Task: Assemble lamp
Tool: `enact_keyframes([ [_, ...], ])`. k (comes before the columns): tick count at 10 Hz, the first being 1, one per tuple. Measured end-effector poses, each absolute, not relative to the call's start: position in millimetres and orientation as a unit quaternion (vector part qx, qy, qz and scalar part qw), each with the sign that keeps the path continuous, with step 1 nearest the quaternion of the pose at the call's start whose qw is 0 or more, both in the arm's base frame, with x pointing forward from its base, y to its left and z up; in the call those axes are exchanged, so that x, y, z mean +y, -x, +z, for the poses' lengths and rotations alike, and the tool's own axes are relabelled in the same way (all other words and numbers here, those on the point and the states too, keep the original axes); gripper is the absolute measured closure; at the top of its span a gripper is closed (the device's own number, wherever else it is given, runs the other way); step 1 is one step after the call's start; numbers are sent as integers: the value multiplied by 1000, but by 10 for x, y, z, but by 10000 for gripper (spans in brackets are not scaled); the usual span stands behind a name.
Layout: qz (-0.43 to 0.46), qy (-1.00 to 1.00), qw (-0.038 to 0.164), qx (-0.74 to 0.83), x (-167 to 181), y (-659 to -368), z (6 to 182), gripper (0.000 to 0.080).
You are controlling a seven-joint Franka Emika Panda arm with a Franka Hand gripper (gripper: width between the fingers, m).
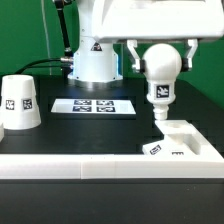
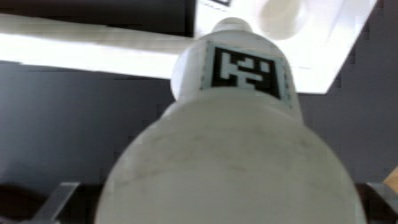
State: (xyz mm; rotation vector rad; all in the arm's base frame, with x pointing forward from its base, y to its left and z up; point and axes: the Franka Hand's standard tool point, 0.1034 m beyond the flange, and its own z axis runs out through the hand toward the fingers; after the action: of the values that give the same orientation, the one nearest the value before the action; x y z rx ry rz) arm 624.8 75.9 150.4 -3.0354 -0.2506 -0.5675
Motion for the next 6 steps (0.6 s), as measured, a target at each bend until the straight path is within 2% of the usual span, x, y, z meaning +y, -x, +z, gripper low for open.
enact_keyframes([
  [4, -182, 978, 25, -97, 968, -6213, 1475, 220],
  [6, -182, 978, 24, -99, 955, -6199, 1447, 220],
])
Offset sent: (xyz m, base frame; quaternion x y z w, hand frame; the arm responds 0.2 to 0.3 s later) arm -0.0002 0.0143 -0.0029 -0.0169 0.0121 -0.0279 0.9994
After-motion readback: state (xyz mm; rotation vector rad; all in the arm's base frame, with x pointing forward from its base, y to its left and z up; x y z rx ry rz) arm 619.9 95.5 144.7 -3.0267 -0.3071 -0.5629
